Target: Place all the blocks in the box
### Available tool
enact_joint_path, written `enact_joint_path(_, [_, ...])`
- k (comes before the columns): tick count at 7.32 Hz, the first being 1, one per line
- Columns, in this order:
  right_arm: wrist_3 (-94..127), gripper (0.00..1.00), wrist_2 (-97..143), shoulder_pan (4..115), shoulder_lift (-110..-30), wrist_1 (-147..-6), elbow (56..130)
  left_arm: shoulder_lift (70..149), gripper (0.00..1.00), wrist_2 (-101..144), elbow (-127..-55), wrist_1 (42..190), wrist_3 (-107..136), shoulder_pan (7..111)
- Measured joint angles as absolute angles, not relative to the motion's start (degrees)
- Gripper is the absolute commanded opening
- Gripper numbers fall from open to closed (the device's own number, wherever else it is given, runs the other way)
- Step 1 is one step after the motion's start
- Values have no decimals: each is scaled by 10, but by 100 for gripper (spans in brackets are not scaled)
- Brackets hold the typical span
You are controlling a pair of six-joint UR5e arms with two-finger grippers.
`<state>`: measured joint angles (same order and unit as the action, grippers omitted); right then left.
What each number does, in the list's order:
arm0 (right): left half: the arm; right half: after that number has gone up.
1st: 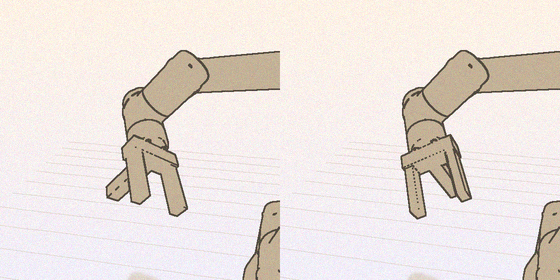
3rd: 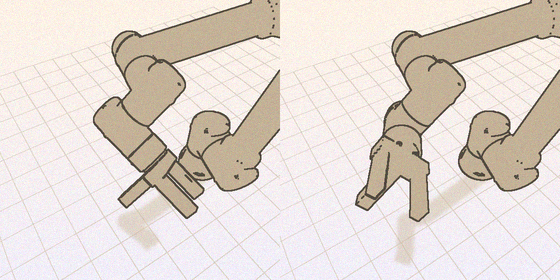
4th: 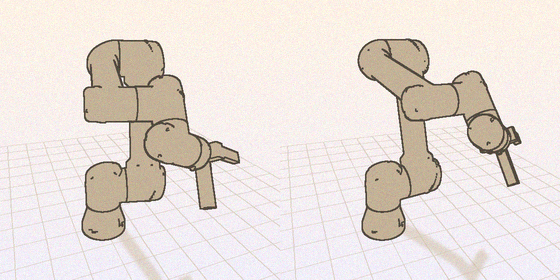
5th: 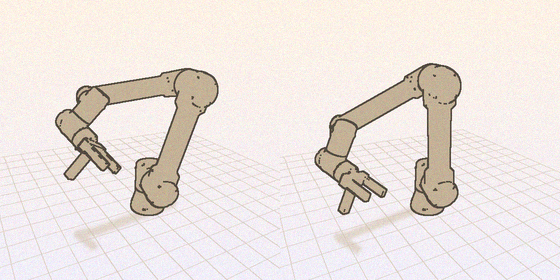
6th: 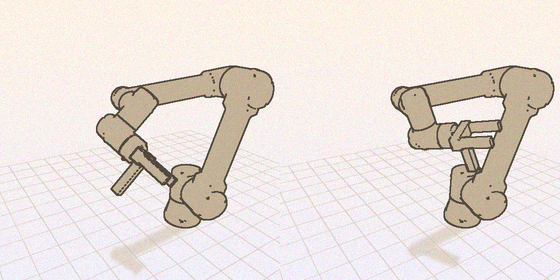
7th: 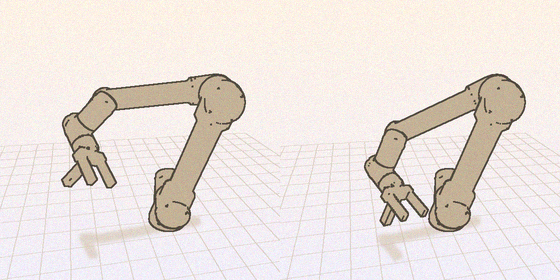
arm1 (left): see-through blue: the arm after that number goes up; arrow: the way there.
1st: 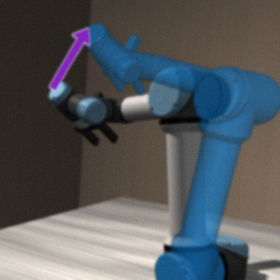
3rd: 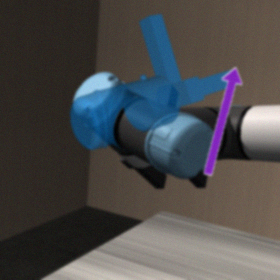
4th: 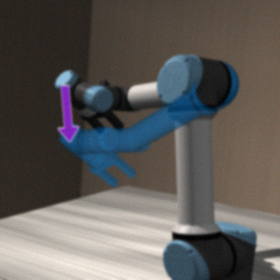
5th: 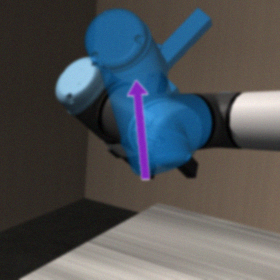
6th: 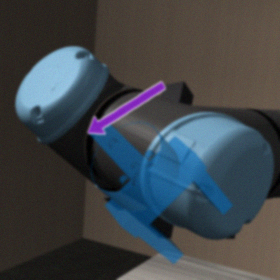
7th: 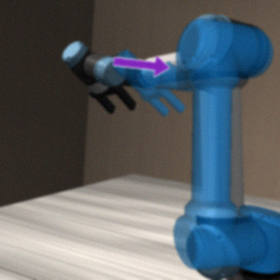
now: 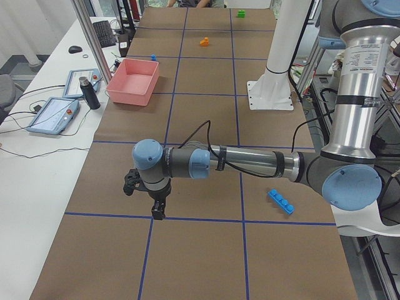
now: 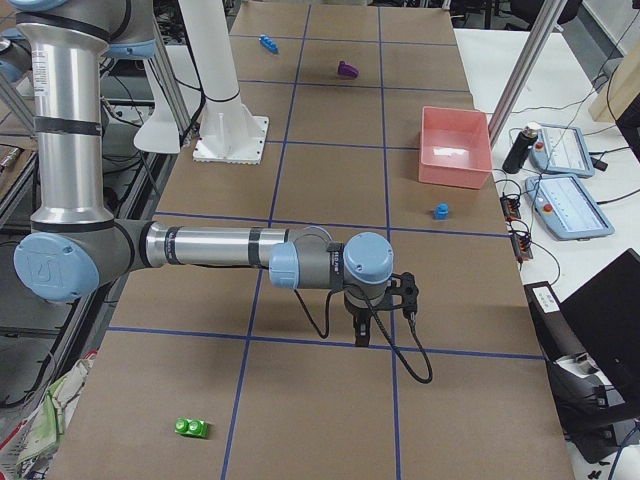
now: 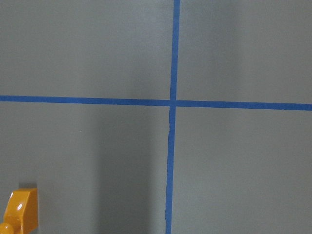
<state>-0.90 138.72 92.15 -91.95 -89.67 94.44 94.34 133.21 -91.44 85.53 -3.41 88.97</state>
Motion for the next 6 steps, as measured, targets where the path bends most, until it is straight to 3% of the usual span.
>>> enact_joint_path(6, [116,100,1408,833,-892,-858,1001,951,100,1331,-876,999,-18,866])
